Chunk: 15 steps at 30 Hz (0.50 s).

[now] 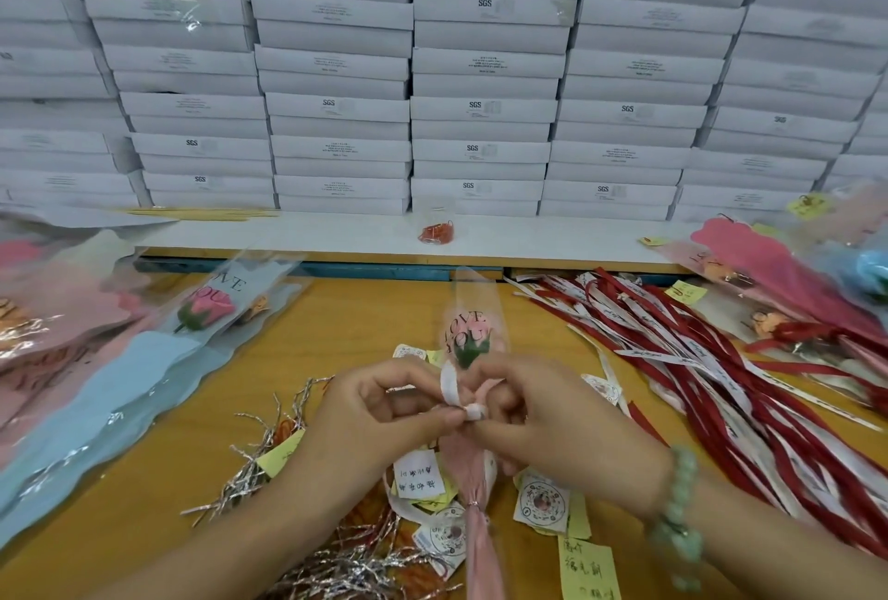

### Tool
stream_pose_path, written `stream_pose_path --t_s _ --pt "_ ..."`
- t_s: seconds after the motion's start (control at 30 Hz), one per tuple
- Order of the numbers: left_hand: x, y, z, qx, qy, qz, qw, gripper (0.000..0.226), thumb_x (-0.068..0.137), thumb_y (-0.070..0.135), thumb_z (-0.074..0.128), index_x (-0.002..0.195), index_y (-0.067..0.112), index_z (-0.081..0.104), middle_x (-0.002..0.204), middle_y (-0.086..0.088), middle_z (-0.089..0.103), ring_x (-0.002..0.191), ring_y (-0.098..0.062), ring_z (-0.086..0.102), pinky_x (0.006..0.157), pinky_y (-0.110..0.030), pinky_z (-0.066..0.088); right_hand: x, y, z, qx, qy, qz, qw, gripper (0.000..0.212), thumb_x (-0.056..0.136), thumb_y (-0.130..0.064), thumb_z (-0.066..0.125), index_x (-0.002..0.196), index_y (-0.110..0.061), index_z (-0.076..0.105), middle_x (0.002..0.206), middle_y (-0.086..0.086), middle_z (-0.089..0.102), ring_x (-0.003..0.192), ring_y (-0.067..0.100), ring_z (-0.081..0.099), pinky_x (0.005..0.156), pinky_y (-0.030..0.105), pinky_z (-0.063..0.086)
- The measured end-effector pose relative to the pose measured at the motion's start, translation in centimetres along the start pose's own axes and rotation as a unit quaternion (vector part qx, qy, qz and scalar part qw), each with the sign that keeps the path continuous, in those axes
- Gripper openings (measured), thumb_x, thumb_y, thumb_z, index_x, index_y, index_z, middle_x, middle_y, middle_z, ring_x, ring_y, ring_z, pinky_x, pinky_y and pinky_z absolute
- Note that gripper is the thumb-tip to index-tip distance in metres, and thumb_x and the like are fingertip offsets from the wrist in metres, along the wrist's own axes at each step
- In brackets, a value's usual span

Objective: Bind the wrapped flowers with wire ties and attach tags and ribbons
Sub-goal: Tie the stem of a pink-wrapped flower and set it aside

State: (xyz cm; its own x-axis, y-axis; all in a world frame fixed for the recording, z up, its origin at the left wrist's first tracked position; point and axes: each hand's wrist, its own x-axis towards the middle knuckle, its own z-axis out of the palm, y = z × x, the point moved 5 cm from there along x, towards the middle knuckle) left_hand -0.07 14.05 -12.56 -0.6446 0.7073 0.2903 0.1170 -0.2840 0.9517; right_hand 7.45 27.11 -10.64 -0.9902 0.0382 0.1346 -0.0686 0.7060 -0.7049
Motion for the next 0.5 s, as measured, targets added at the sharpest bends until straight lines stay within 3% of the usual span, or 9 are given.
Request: stream_pose_path --t_s 0.1,0.17,0.27,0.37,0.5 --pt "0.0 0.6 0.1 0.005 0.01 0.016 1.0 0.011 0.066 0.004 0.079 0.076 0.003 0.074 0.088 -0.015 0.074 0.087 -0.027 0.073 0.074 -0.024 0.057 0.0 -0.7 -0.3 -0.067 0.052 -0.061 0.995 0.01 0.087 -0.027 0.067 0.078 -0.028 0.066 0.055 -0.014 0.054 0.053 0.005 0.051 0.056 0.033 0.046" --pt "-0.1 0.8 0.1 0.019 0.007 0.019 1.0 0.008 0.067 0.005 0.078 0.075 0.006 0.076 0.089 -0.013 0.074 0.087 -0.025 0.072 0.074 -0.024 0.056 0.2 -0.6 -0.6 -0.045 0.062 -0.06 0.995 0.008 0.083 -0.023 0.073 0.076 -0.024 0.07 0.06 -0.014 0.053 0.055 0.004 0.047 0.054 0.028 0.042" --pt "-0.1 0.9 0.0 0.043 0.018 0.013 0.999 0.008 0.067 0.009 0.08 0.073 0.008 0.077 0.09 -0.011 0.074 0.087 -0.025 0.072 0.074 -0.025 0.057 0.4 0.0 -0.9 0.088 -0.006 0.011 0.996 0.013 0.077 -0.014 0.08 0.074 -0.017 0.068 0.062 -0.011 0.058 0.054 0.003 0.05 0.05 0.019 0.044" --pt "-0.2 1.1 0.0 0.056 0.019 0.012 0.998 0.006 0.065 0.01 0.079 0.071 0.01 0.077 0.089 -0.008 0.075 0.084 -0.024 0.071 0.074 -0.027 0.057 0.2 0.2 -1.2 0.19 -0.108 0.062 0.974 0.013 0.075 -0.025 0.08 0.078 -0.02 0.069 0.075 -0.001 0.064 0.066 0.009 0.059 0.058 0.019 0.05" --pt "-0.2 1.5 0.1 0.065 0.013 0.015 0.998 0.008 0.064 0.01 0.079 0.072 0.007 0.077 0.089 -0.008 0.075 0.082 -0.02 0.071 0.072 -0.023 0.057 -0.4 0.7 -1.8 0.253 -0.106 0.081 0.958 0.022 0.078 -0.031 0.071 0.09 -0.013 0.072 0.081 0.002 0.067 0.074 0.011 0.064 0.07 0.026 0.055"
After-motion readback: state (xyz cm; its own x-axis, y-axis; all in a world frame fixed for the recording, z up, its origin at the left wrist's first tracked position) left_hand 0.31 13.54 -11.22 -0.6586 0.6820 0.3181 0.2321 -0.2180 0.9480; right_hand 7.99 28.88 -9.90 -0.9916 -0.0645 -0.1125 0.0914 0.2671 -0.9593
